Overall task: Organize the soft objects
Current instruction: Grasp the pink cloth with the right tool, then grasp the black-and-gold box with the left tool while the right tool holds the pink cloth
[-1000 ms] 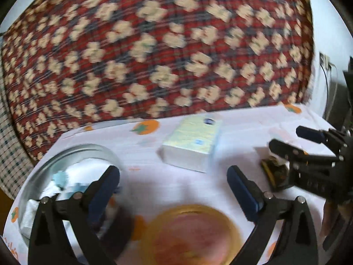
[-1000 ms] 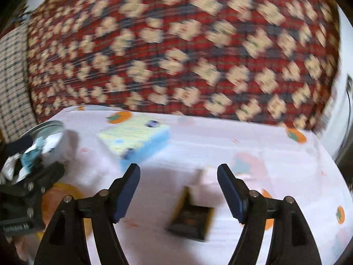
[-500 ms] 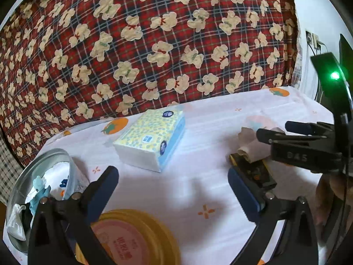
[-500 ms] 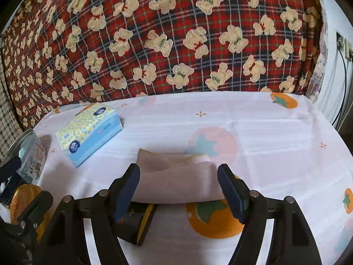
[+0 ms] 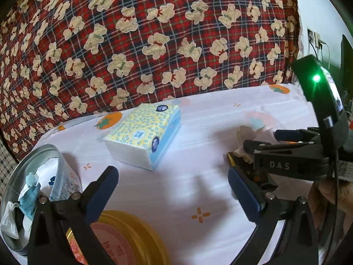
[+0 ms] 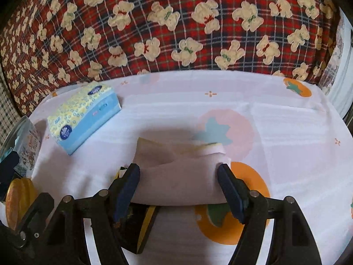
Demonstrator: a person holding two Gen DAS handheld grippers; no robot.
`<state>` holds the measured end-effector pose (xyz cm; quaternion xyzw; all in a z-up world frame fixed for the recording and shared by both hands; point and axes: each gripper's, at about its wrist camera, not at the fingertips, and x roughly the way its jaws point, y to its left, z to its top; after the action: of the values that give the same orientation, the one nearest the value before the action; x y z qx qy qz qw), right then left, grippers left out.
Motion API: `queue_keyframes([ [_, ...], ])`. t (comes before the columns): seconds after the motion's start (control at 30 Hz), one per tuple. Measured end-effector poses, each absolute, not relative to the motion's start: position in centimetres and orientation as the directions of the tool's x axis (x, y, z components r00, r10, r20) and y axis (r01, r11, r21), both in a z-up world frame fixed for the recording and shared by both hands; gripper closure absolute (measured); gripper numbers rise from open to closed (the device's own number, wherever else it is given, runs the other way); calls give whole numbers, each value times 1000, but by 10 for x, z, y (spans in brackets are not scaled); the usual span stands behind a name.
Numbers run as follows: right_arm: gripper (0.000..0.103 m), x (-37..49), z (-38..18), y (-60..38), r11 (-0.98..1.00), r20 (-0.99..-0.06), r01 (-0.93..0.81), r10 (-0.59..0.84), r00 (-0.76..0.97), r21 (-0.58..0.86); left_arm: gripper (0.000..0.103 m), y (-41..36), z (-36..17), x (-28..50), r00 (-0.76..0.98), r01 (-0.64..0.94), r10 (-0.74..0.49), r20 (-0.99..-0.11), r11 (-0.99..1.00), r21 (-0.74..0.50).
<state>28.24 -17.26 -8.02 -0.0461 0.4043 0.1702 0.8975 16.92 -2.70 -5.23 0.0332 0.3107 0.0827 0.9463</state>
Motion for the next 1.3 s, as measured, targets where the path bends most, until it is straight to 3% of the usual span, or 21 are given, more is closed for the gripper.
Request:
queue_keyframes([
  [0.13, 33, 286, -82, -177, 935, -748, -343, 290, 597, 90, 2, -27, -52, 169, 794, -138, 177, -582, 984, 111],
  [0.2, 54, 286, -82, -177, 926, -744, -360, 319, 587, 112, 2, -28, -53, 170, 794, -139, 175, -582, 985, 107],
  [0.27, 66, 283, -80, -175, 918, -737, -380, 336, 587, 116, 1, -28, -53, 170, 794, -138, 174, -582, 985, 107],
  [0.37, 92, 277, -78, -170, 916, -726, -392, 331, 603, 92, 1, -29, -53, 169, 796, -131, 164, -583, 987, 98],
  [0.83, 95, 268, -64, -202, 958, -654, -262, 270, 707, 112, 1, -44, -57, 169, 795, -94, 125, -594, 992, 83],
  [1.3, 95, 254, -54, -219, 976, -593, -202, 207, 778, 75, 1, -103, -76, 197, 715, 65, 56, -697, 987, 146],
])
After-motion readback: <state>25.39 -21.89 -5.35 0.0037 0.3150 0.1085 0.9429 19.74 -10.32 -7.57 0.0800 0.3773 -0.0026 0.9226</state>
